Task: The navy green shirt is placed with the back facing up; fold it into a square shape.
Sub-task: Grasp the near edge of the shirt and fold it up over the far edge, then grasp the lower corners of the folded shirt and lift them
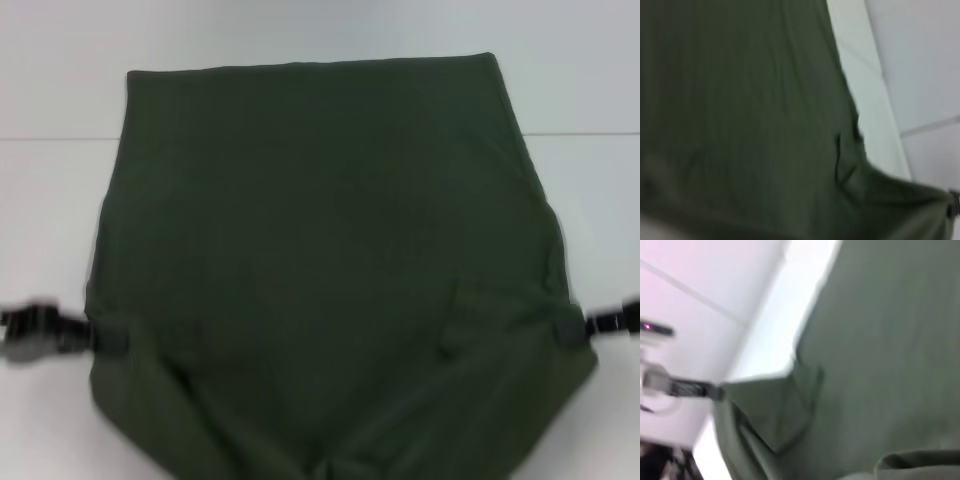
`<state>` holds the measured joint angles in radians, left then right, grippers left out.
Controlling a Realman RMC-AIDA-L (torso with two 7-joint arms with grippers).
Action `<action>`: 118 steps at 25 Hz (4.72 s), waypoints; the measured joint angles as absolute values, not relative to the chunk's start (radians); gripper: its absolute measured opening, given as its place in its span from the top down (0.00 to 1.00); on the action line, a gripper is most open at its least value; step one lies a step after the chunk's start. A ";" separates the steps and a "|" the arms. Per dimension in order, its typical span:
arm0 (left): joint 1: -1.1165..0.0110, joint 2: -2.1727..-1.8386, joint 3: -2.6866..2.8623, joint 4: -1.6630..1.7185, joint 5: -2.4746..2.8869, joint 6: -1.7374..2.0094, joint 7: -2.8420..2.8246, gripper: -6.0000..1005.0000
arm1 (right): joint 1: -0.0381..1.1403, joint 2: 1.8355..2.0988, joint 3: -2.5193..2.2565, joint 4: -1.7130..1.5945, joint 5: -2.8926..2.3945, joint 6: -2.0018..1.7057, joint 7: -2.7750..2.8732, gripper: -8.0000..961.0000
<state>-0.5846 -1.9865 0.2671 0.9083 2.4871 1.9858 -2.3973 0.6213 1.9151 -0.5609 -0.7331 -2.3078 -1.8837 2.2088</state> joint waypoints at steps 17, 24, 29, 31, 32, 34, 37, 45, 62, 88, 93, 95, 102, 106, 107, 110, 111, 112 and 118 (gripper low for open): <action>-0.820 -2.020 0.636 0.630 2.505 1.055 -2.617 0.99 | 0.786 2.004 -0.816 -0.475 -2.133 -0.762 2.227 0.95; -0.786 -2.044 0.697 0.741 2.532 0.954 -2.687 0.99 | 0.797 2.031 -0.864 -0.517 -2.135 -0.659 2.249 0.95; -0.784 -2.032 0.696 0.782 2.535 0.932 -2.713 0.99 | 0.805 2.021 -0.850 -0.586 -2.126 -0.675 2.281 0.95; -0.794 -2.033 0.706 0.779 2.540 0.903 -2.714 0.99 | 0.822 2.019 -0.853 -0.591 -2.125 -0.670 2.278 0.95; -0.797 -2.037 0.719 0.773 2.543 0.879 -2.713 0.99 | 0.832 2.019 -0.856 -0.589 -2.126 -0.661 2.275 0.95; -0.799 -2.043 0.742 0.764 2.551 0.846 -2.710 0.99 | 0.848 2.020 -0.870 -0.578 -2.134 -0.636 2.273 0.95; -0.800 -2.049 0.770 0.753 2.557 0.816 -2.707 0.99 | 0.863 2.027 -0.889 -0.552 -2.156 -0.581 2.272 0.95; -0.804 -2.050 0.773 0.759 2.555 0.785 -2.710 0.99 | 0.876 2.031 -0.942 -0.516 -2.173 -0.464 2.268 0.95; -0.823 -2.091 0.783 0.747 2.594 0.732 -2.711 0.97 | 0.973 2.035 -1.012 -0.377 -2.194 -0.301 2.221 0.95; -0.508 -2.107 0.759 0.939 2.139 1.042 -2.513 0.49 | 0.593 2.022 -0.817 -0.780 -1.882 -0.995 2.213 0.36; -0.535 -2.049 0.607 0.740 2.115 1.139 -2.282 0.39 | 0.522 2.025 -0.771 -0.776 -1.821 -1.132 2.189 0.32; -0.532 -2.048 0.595 0.729 2.121 1.140 -2.206 0.39 | 0.517 2.022 -0.754 -0.773 -1.819 -1.161 2.189 0.32; -0.530 -2.054 0.593 0.702 2.200 1.096 -2.213 0.40 | 0.515 2.019 -0.725 -0.766 -1.817 -1.193 2.189 0.32; -0.534 -2.062 0.596 0.694 2.214 1.065 -2.226 0.40 | 0.516 2.021 -0.725 -0.765 -1.817 -1.195 2.189 0.32; -0.536 -2.062 0.596 0.690 2.214 1.060 -2.226 0.40 | 0.517 2.021 -0.725 -0.764 -1.817 -1.195 2.189 0.32; -0.541 -2.063 0.598 0.676 2.217 1.048 -2.226 0.40 | 0.516 2.022 -0.725 -0.763 -1.817 -1.196 2.189 0.32; -0.541 -2.063 0.600 0.671 2.220 1.045 -2.226 0.40 | 0.515 2.022 -0.724 -0.762 -1.817 -1.197 2.189 0.32; -0.543 -2.063 0.603 0.664 2.223 1.038 -2.226 0.41 | 0.515 2.022 -0.724 -0.761 -1.817 -1.197 2.189 0.32; -0.546 -2.062 0.611 0.642 2.229 1.026 -2.225 0.41 | 0.514 2.019 -0.724 -0.752 -1.816 -1.198 2.189 0.32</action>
<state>-0.5463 -2.0621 0.6114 0.6419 2.2289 1.0264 -2.2248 0.5143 2.0188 -0.7240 -0.7517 -1.8158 -1.1982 2.1889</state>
